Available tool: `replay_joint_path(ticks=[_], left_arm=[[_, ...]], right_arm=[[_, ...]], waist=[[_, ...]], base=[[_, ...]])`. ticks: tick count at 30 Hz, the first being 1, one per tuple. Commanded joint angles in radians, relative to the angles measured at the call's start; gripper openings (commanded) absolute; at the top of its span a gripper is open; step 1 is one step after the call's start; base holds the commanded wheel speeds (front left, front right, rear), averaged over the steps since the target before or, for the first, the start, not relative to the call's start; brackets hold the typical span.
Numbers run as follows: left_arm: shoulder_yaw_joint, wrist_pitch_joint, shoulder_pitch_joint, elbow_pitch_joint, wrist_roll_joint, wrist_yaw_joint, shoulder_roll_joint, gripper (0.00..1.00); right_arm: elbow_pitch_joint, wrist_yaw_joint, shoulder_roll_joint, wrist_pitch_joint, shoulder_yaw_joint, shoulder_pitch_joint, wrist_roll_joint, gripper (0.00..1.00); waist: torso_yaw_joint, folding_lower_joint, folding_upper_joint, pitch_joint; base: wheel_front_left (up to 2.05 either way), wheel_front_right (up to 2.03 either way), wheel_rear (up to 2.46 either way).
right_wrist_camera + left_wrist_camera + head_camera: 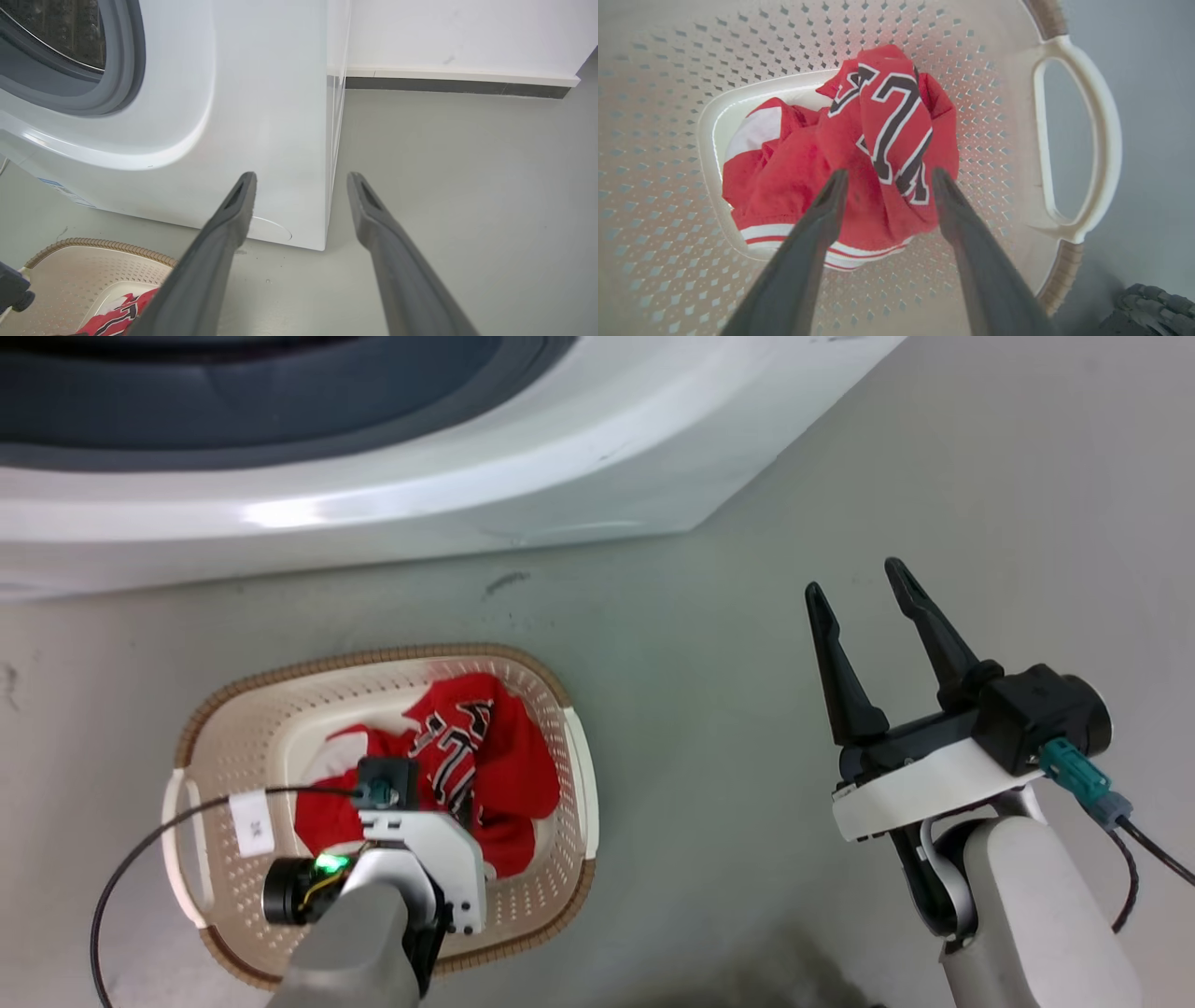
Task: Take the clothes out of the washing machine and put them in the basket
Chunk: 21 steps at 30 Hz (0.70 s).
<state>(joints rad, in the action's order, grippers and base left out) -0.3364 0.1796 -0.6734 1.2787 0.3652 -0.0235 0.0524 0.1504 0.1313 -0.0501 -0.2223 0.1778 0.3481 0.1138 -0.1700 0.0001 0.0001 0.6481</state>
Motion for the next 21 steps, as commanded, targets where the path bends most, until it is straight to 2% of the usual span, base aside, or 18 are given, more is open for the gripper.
replay_joint_path(ticks=[1,9,14,21], left_arm=[[0.003,0.017,0.023,0.002,0.007,-0.004,0.002,1.0],[0.032,0.085,0.133,-0.053,0.041,-0.028,0.001,1.0],[0.084,0.087,0.231,-0.236,0.028,0.003,0.015,1.0],[0.169,0.087,0.355,-0.517,-0.044,0.041,0.02,1.0]], right_arm=[[0.012,-0.001,0.0,-0.009,-0.004,-0.007,0.001,1.0],[0.055,-0.001,0.0,0.003,-0.051,-0.098,-0.029,1.0],[0.037,-0.001,0.0,0.026,-0.084,-0.156,-0.049,1.0],[-0.004,-0.001,0.0,0.062,-0.115,-0.23,-0.066,1.0]], waist=[[0.005,-0.0001,-0.0001,-0.064],[0.048,-0.0001,-0.0001,-0.289],[0.079,-0.0001,-0.0001,-0.393],[0.116,-0.0001,-0.0001,-0.496]], base=[[0.0,0.0,0.0],[0.0,0.0,0.0],[0.0,0.0,0.0],[0.0,0.0,0.0]])
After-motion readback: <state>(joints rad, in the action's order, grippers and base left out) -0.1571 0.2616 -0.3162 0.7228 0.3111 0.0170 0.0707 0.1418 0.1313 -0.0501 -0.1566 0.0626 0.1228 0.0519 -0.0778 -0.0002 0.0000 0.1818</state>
